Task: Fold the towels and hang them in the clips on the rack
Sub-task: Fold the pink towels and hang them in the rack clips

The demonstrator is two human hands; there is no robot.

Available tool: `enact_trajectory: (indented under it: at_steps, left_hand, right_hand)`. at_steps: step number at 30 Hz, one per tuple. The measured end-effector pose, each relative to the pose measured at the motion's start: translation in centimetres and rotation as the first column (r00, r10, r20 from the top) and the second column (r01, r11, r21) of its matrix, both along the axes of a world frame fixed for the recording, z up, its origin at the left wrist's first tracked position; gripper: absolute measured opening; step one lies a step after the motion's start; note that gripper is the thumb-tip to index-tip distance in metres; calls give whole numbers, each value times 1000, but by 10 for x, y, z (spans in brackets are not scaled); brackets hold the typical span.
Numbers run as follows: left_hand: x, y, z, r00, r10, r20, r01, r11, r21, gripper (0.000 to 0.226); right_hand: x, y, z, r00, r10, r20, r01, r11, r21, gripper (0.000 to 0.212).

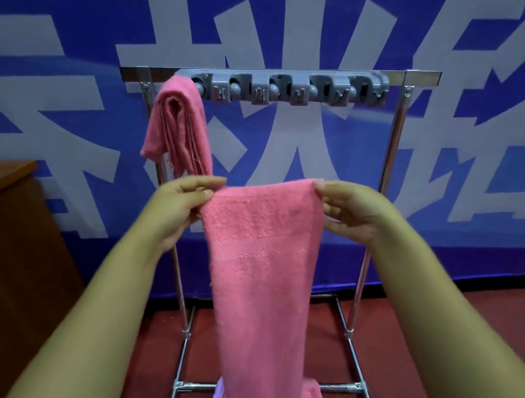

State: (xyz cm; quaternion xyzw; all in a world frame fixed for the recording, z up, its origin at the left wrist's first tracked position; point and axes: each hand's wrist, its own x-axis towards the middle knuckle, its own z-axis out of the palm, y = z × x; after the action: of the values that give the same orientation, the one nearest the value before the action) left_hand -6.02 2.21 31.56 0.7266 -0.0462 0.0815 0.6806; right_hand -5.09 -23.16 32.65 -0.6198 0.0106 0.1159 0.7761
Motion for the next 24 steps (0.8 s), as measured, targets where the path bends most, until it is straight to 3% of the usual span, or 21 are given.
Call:
enact_trajectory:
  at_steps: [2, 6, 11, 15, 24]
  left_hand:
    - [-1, 1, -8, 998, 31, -48, -32, 999, -12, 34]
    - [-13, -12, 0, 993, 58, -98, -71, 989, -128, 35]
    - [-42, -34, 17, 997, -46, -63, 32, 976, -214, 27]
    - [-59, -42, 22, 992, -119, -40, 105, 961, -254, 22]
    - [-76, -47, 28, 990, -136, 35, 140, 955, -263, 16]
  right_hand:
    - [3, 6, -5, 998, -55, -17, 54, 997, -46, 9]
    - [-2, 25, -8, 984, -180, 10, 180, 983, 38, 12]
    - [-25, 53, -5, 898, -296, 327, 328, 944, -47, 13]
    - [-46, 66, -8, 826, -236, 513, 348, 928, -133, 5]
    - [-71, 62, -5, 759, -81, 646, 303, 922, -241, 8]
